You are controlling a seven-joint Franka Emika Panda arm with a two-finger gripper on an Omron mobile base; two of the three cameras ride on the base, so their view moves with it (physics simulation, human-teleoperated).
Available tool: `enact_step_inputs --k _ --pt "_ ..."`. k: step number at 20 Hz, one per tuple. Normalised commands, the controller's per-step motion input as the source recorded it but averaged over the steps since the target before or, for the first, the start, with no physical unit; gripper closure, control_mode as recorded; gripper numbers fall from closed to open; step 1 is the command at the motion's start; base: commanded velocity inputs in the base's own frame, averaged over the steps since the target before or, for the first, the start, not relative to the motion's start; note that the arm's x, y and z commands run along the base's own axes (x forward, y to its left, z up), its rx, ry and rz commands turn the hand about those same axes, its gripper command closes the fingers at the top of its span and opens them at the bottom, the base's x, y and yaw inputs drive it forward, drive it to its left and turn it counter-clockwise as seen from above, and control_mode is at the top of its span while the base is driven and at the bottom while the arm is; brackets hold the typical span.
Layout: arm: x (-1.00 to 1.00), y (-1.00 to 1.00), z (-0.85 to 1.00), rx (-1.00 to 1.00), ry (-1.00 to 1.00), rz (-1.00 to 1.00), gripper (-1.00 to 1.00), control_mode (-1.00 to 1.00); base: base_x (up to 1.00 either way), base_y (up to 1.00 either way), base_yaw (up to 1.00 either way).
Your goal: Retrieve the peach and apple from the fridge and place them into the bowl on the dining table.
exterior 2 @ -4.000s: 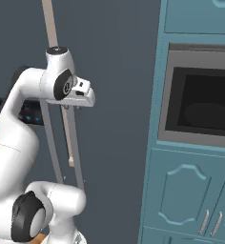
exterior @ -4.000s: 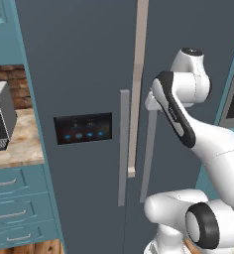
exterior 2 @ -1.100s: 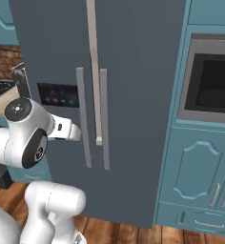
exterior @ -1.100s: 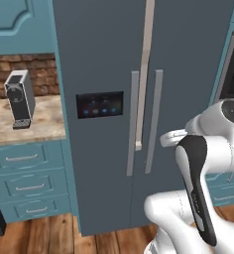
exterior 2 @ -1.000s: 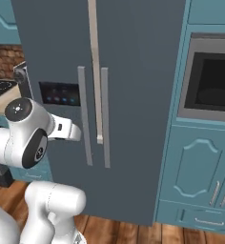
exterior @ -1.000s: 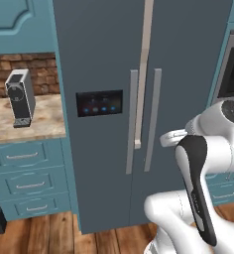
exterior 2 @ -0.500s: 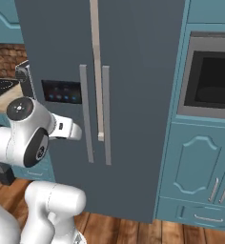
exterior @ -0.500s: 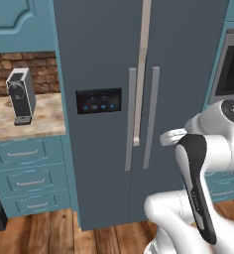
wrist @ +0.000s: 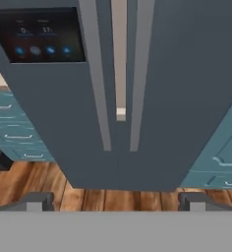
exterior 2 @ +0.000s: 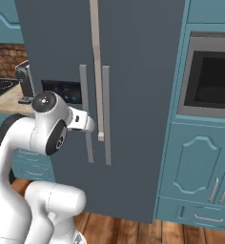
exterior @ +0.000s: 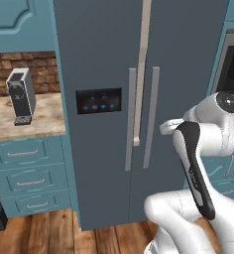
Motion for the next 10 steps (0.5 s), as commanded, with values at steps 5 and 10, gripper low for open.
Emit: enact_step_inputs --k 5,10 --pt "0.62 -0.20 0.00 0.01 0.00 0.00 -1.00 -1.00 0.00 0.00 0.00" --pt "0.71 0.00 0.00 0.00 -0.02 0.00 -1.00 -1.00 0.00 0.00 0.00"
